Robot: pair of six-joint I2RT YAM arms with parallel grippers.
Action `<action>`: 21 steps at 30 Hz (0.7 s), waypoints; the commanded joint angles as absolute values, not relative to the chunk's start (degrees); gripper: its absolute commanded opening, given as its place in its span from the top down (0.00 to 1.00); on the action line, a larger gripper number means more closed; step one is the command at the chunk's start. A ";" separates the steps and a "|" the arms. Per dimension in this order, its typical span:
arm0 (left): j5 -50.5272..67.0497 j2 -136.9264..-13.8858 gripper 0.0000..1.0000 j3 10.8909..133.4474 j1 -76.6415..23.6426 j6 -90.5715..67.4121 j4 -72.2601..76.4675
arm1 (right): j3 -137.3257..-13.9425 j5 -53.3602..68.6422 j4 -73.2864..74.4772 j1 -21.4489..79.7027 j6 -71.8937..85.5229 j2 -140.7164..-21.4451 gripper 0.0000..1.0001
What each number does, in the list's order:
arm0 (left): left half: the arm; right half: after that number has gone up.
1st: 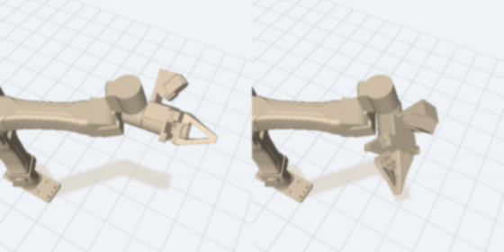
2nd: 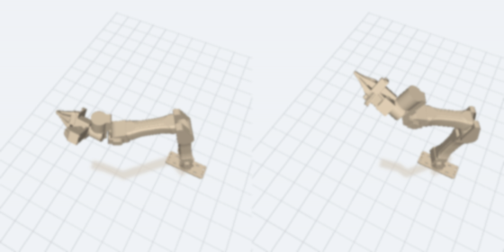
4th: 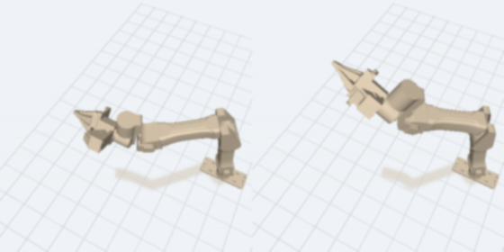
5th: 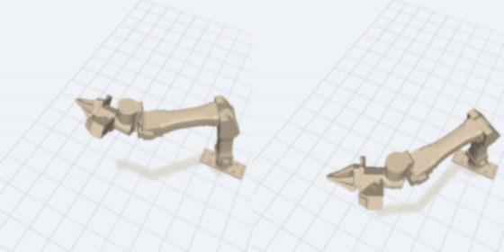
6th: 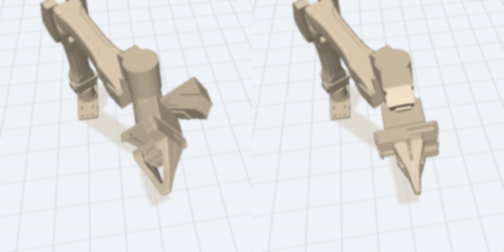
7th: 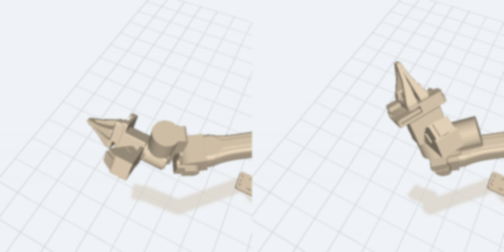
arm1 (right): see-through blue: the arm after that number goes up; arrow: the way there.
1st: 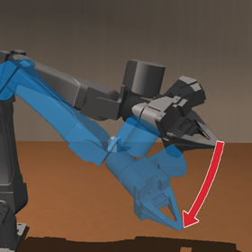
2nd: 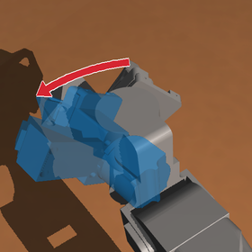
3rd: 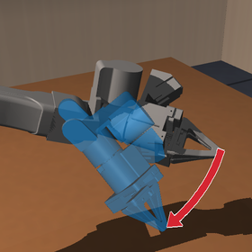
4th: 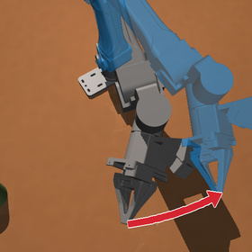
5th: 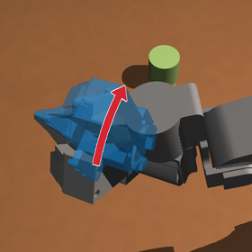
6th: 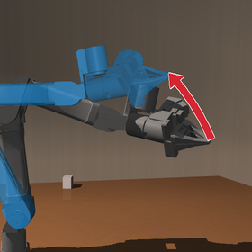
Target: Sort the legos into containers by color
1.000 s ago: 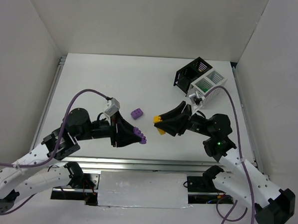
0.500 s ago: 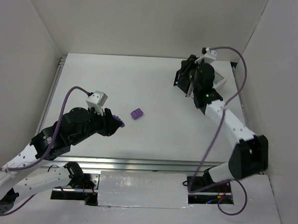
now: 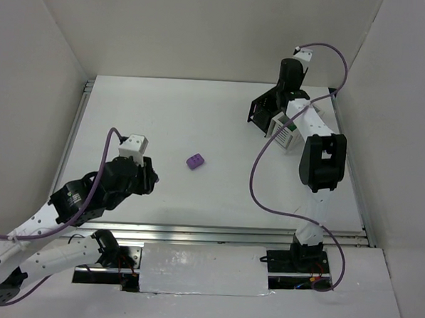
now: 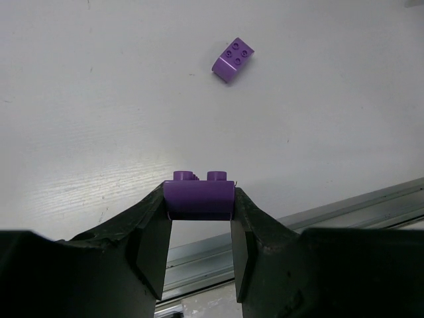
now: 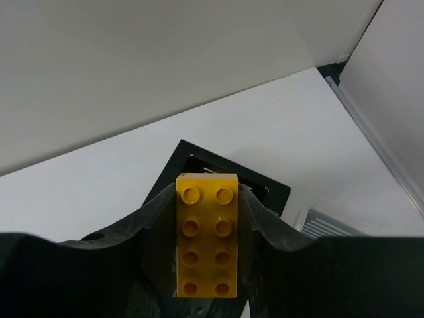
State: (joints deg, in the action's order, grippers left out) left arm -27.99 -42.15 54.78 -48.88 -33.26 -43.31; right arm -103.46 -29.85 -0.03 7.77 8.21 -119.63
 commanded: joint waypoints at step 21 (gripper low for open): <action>-28.13 -43.68 1.00 55.20 -48.60 -32.26 -41.75 | -112.23 -28.13 1.76 5.71 3.52 -126.21 0.23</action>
